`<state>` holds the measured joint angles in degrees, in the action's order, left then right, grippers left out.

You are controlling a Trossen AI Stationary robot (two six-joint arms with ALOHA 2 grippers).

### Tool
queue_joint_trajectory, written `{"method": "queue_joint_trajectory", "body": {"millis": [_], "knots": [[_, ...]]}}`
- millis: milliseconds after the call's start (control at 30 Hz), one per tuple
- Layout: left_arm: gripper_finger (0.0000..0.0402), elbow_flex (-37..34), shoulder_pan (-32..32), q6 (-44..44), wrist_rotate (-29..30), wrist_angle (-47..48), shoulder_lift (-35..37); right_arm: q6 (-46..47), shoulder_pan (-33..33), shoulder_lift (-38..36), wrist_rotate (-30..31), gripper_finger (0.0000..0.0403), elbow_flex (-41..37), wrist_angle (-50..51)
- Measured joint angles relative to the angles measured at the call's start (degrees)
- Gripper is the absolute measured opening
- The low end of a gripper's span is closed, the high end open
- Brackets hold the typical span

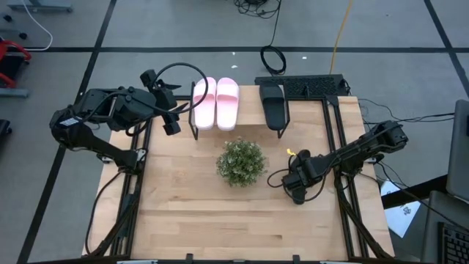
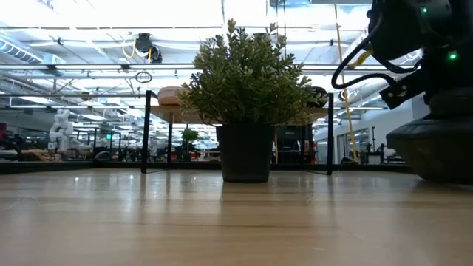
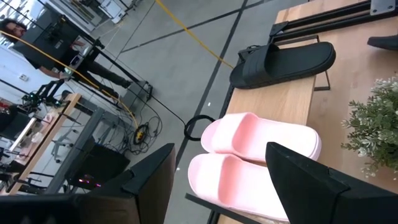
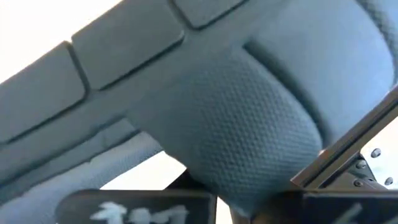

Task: Pick and place slides into the shelf
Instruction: Put the black slipper on the shelf

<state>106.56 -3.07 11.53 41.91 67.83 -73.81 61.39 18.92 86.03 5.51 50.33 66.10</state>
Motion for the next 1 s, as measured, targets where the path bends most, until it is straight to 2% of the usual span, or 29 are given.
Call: {"method": "queue_joint_trajectory", "body": {"millis": [300, 533, 800, 1000], "knots": [[0.0255, 0.0, -0.02, 0.24, 0.02, -0.48, 0.01, 0.04, -0.04, -1.78, 0.92, 0.0, 1.12, 1.48], [0.0255, 0.0, -0.02, 0.24, 0.06, -0.5, -0.01, 0.54, -0.11, -6.01, 5.33, 0.0001, 5.93, 8.67], [0.0255, 0.0, -0.01, 0.17, 0.09, -0.54, 0.01, 0.75, -0.11, -7.73, 5.51, 0.0001, 10.1, 16.77], [0.0255, 0.0, -0.01, 0.02, 0.09, -0.54, 0.01, -2.51, -0.09, -7.69, 5.14, 0.0001, 10.29, 11.51]]}}
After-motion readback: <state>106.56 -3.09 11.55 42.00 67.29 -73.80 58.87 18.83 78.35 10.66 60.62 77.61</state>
